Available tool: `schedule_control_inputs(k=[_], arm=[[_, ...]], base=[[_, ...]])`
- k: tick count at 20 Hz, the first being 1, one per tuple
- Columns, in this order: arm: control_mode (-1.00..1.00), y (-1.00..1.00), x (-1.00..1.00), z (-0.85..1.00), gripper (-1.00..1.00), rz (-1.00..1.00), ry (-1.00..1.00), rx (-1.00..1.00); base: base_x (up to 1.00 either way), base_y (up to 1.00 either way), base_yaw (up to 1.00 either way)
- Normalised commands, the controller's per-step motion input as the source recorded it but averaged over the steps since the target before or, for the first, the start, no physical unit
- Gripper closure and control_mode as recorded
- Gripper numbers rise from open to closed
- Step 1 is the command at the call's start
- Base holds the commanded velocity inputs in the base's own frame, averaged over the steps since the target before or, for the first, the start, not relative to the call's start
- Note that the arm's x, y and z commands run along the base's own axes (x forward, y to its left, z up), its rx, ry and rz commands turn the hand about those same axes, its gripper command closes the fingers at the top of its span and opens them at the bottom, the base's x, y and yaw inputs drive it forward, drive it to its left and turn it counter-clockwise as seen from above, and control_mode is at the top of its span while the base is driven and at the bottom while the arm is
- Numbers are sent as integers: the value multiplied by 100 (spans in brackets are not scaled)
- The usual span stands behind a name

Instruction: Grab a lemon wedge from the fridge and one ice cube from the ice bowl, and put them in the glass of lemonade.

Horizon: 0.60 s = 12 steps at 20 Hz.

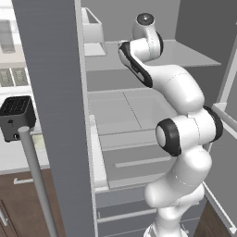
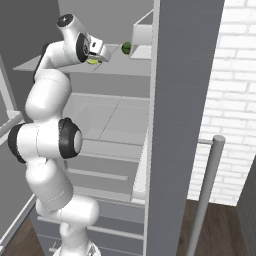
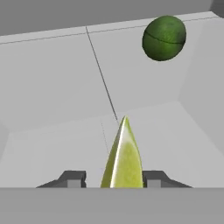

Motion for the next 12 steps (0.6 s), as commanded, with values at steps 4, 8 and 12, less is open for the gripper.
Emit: schedule_control_inputs(k=[4,8,12], arm=[[-100,0,-2,0,100,0,0,0],[-100,0,-8,-4,100,0,1,0],[-100,0,-36,-1,100,0,0,0]], base=[[0,0,0],[0,0,0],[0,0,0]])
